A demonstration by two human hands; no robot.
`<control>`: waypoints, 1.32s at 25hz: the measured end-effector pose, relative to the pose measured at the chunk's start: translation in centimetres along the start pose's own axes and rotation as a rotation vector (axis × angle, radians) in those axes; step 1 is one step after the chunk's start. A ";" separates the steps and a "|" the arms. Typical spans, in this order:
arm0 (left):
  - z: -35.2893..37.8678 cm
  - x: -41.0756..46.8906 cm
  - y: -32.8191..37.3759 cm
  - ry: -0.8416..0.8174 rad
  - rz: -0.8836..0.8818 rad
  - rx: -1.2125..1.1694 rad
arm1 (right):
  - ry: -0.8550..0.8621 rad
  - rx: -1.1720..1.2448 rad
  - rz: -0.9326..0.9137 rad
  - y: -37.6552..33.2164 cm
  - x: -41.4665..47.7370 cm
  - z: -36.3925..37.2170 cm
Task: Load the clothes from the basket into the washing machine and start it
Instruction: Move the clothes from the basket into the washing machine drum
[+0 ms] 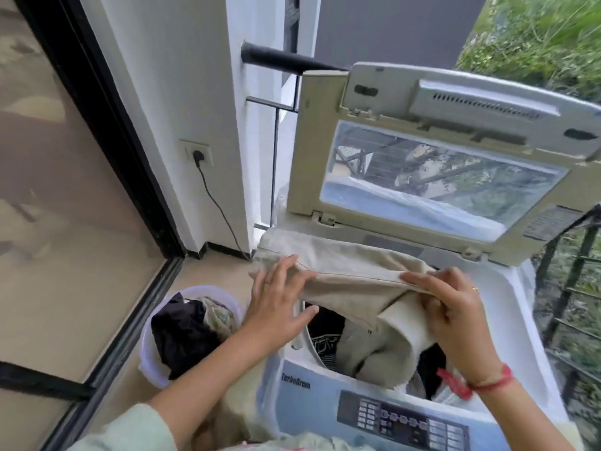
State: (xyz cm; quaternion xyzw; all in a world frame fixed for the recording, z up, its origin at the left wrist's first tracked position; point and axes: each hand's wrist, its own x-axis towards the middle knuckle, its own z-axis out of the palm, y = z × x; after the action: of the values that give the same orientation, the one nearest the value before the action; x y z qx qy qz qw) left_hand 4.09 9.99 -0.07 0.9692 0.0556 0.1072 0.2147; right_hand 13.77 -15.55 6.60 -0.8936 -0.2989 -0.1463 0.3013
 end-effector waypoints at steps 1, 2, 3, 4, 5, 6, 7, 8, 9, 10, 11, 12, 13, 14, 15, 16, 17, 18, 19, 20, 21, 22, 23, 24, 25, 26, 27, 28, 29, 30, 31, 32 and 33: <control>1.4 1.4 1.8 -0.073 0.036 0.101 | -0.013 -0.173 0.018 2.3 -1.4 0.0; 3.1 2.7 3.3 -0.172 0.060 0.197 | -0.158 -0.324 0.015 4.5 -3.0 0.6; 4.9 3.6 4.1 -0.301 0.062 0.282 | -0.441 -0.405 0.034 6.0 -4.0 1.2; 6.7 4.1 4.4 -0.446 0.052 0.361 | -0.789 -0.436 0.071 7.2 -4.9 1.9; 8.5 4.4 4.6 -0.604 0.034 0.450 | -1.097 -0.421 0.126 8.4 -5.5 2.3; 9.9 4.3 4.4 -0.745 0.015 0.558 | -1.241 -0.356 0.189 8.7 -5.3 2.2; 10.7 4.1 4.3 -0.843 0.004 0.665 | -1.229 -0.287 0.219 8.6 -4.5 1.8; 11.1 4.1 4.5 -0.887 -0.010 0.728 | -1.036 -0.225 0.253 8.8 -3.4 0.9; 11.2 4.2 4.8 -0.872 -0.044 0.732 | -0.817 -0.172 0.301 9.3 -2.5 0.2; 11.3 4.5 5.1 -0.827 -0.092 0.691 | -0.687 -0.111 0.343 10.2 -2.0 -0.3; 11.3 4.9 5.3 -0.774 -0.141 0.624 | -0.703 -0.063 0.372 10.8 -1.7 -0.5; 11.3 5.4 5.6 -0.719 -0.182 0.543 | -0.835 -0.053 0.409 11.1 -1.8 0.0; 11.4 5.8 5.8 -0.665 -0.216 0.456 | -1.000 -0.142 0.411 11.1 -2.2 1.2; 11.5 6.1 6.0 -0.631 -0.239 0.368 | -1.119 -0.251 0.394 11.2 -3.0 3.2; 11.8 6.6 6.1 -0.640 -0.248 0.288 | -1.174 -0.338 0.394 11.8 -3.8 5.7; 12.3 6.9 6.3 -0.704 -0.245 0.199 | -1.187 -0.387 0.413 12.6 -4.3 7.9; 13.1 7.1 6.5 -0.816 -0.241 0.118 | -1.213 -0.411 0.445 13.2 -4.7 9.9; 14.3 7.1 6.6 -0.950 -0.240 0.070 | -1.233 -0.426 0.492 13.6 -4.7 11.4; 15.6 6.9 6.6 -1.066 -0.228 0.074 | -1.248 -0.449 0.533 14.0 -4.6 12.6; 17.1 6.7 6.6 -1.142 -0.206 0.120 | -1.259 -0.466 0.565 14.4 -4.7 13.6; 18.6 6.5 6.5 -1.178 -0.184 0.176 | -1.263 -0.480 0.591 14.7 -4.9 14.4; 20.1 6.5 6.4 -1.188 -0.174 0.224 | -1.265 -0.486 0.617 15.2 -5.3 15.4; 21.3 6.7 6.1 -1.184 -0.164 0.266 | -1.258 -0.475 0.643 15.7 -5.8 16.3; 22.2 6.8 5.7 -1.176 -0.147 0.303 | -1.253 -0.441 0.680 16.3 -6.4 17.3; 23.2 6.9 5.1 -1.168 -0.132 0.342 | -1.253 -0.408 0.701 16.8 -7.0 18.4; 24.3 7.0 4.2 -1.160 -0.118 0.386 | -1.254 -0.386 0.704 17.2 -7.5 19.5; 25.7 7.1 3.1 -1.165 -0.110 0.436 | -1.264 -0.369 0.701 17.7 -8.0 21.0; 26.9 7.1 1.9 -1.179 -0.114 0.481 | -1.278 -0.353 0.705 17.8 -8.4 22.4; 28.1 7.2 0.7 -1.197 -0.125 0.514 | -1.282 -0.337 0.715 17.9 -8.6 23.9; 29.2 7.4 -0.3 -1.219 -0.135 0.545 | -1.291 -0.327 0.732 18.1 -8.7 25.3; 30.2 7.6 -1.1 -1.239 -0.141 0.572 | -1.304 -0.317 0.748 18.5 -8.8 26.8; 31.2 7.9 -1.8 -1.256 -0.146 0.591 | -1.321 -0.306 0.767 19.0 -9.0 28.1; 32.1 8.1 -2.2 -1.262 -0.150 0.598 | -1.330 -0.308 0.780 19.5 -9.1 29.1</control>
State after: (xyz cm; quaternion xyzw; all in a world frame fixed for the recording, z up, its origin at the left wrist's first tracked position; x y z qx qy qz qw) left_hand 19.24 0.26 -27.89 0.8574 0.0144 -0.5106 -0.0631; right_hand 21.24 -13.90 -28.79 -0.8655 -0.0576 0.4960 -0.0384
